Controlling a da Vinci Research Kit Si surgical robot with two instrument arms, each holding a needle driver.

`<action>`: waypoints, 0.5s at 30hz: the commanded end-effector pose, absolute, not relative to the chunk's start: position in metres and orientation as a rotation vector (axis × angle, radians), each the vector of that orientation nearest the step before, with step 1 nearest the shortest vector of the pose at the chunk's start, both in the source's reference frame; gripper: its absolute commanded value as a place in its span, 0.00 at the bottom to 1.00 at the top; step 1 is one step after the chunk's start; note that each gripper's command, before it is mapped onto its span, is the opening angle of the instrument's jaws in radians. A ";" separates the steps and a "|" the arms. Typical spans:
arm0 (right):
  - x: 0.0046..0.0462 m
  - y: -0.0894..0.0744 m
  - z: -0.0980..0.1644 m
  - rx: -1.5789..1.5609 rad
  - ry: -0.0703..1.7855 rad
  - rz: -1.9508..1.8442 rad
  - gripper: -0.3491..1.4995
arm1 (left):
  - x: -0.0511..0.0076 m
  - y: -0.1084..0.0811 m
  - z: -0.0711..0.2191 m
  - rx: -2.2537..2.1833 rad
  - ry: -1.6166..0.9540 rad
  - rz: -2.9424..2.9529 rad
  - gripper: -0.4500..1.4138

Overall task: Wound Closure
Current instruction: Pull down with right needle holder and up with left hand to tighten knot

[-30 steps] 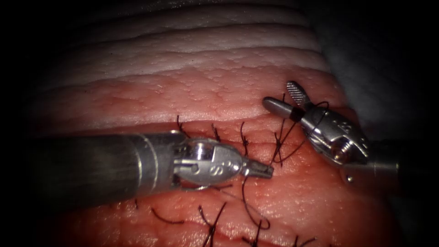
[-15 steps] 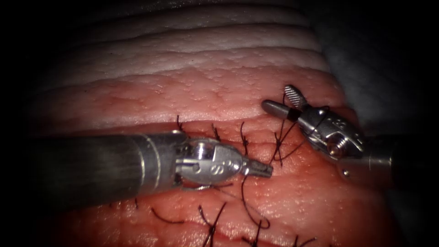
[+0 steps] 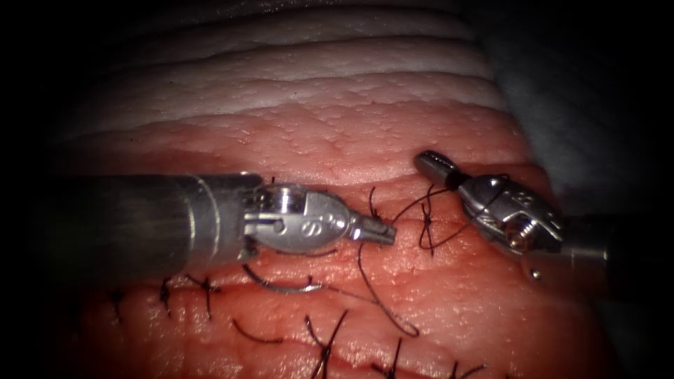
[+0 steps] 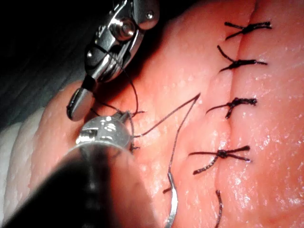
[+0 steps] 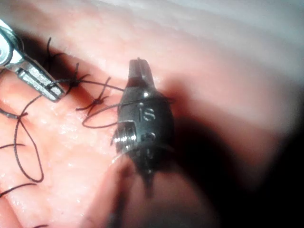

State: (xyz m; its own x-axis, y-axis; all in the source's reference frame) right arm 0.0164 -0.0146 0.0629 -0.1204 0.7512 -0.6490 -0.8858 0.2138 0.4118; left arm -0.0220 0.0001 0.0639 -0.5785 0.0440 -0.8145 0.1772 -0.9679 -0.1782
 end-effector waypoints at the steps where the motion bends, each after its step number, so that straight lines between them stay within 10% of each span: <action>1: 0.0171 -0.015 0.063 -0.190 0.956 1.392 0.00 | -0.0221 0.001 0.065 1.402 0.390 -2.717 0.00; 15: 0.0167 -0.019 0.063 -0.207 0.993 1.329 0.00 | -0.0199 0.016 0.072 1.411 0.563 -2.920 0.00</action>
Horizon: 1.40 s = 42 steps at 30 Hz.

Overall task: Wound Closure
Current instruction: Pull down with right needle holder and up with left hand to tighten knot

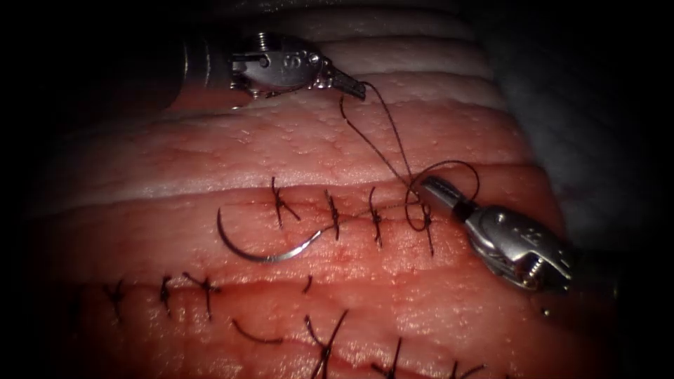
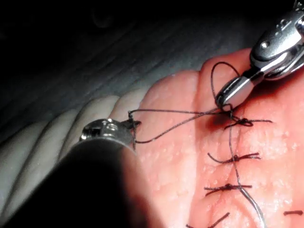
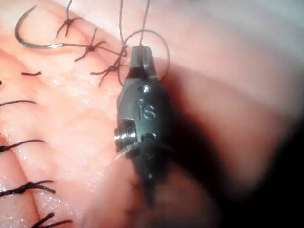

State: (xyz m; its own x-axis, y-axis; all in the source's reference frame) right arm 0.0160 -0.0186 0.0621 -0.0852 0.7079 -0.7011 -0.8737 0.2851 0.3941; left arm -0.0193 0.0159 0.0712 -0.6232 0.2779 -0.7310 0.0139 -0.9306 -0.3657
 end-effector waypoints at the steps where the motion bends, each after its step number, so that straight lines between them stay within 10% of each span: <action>1: 0.0168 -0.019 0.063 -0.202 0.988 1.325 0.00 | -0.0199 0.017 0.072 -1.274 -0.519 2.658 0.00; 24: 0.0173 -0.024 0.060 -0.189 1.003 1.305 0.00 | -0.0187 0.029 0.081 -1.098 -0.545 2.658 0.00; 42: 0.0173 -0.026 0.060 -0.191 0.999 1.293 0.00 | -0.0196 0.039 0.088 -1.112 -0.066 2.452 0.00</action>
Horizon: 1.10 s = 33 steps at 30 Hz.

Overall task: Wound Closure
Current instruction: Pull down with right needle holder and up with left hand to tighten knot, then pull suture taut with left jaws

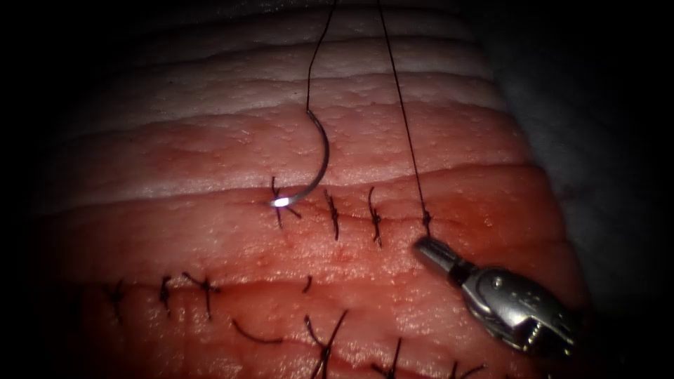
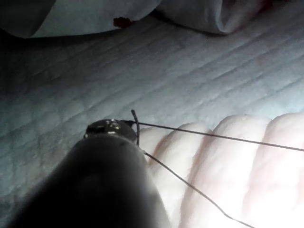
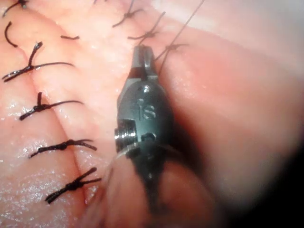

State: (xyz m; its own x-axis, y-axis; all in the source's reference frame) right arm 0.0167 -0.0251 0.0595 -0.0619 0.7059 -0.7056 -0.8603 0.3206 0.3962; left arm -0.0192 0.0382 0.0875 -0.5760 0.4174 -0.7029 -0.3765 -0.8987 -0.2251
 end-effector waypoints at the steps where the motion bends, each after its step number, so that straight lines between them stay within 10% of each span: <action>1: 0.0173 -0.026 0.060 -0.189 0.994 1.291 0.00 | -0.0196 0.039 0.088 -1.110 -0.059 2.451 0.00; 12: 0.0171 -0.026 0.061 -0.189 0.987 1.283 0.00 | -0.0192 0.038 0.089 -1.104 -0.033 2.457 0.00; 15: 0.0165 -0.026 0.060 -0.188 1.044 1.277 0.49 | -0.0186 0.036 0.088 -1.125 -0.109 2.476 0.00; 20: 0.0156 -0.025 0.059 -0.187 1.065 1.273 0.77 | -0.0171 0.033 0.084 -1.167 -0.215 2.481 0.00; 33: 0.0137 -0.022 0.058 -0.143 1.041 1.256 0.71 | -0.0116 0.022 0.064 -1.293 -0.423 2.505 0.00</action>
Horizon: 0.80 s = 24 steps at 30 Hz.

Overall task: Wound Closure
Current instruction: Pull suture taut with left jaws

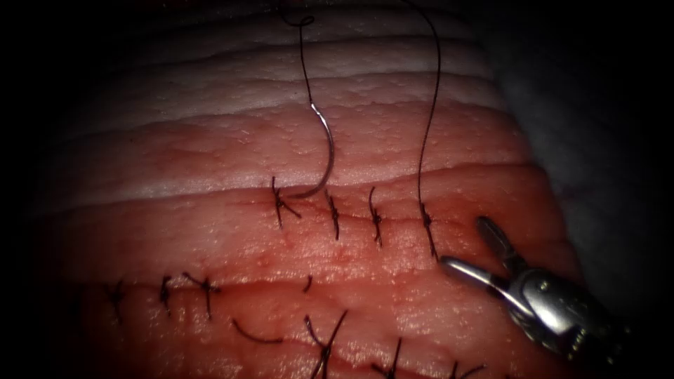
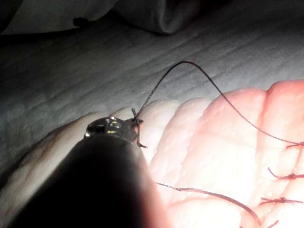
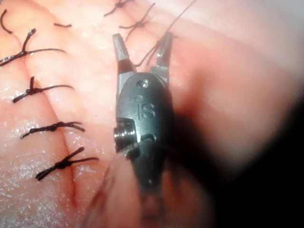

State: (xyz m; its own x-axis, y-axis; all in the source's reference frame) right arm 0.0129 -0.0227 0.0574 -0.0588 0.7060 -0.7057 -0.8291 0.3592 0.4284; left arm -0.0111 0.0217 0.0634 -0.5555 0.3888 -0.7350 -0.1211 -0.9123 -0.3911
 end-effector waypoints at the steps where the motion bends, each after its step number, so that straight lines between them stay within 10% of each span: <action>1: 0.0137 -0.022 0.058 -0.138 1.041 1.255 0.71 | -0.0118 0.021 0.063 -1.299 -0.418 2.515 0.00; 24: 0.0173 -0.019 0.060 -0.157 0.917 1.189 0.70 | -0.0117 0.011 0.043 -1.468 -0.203 2.496 0.00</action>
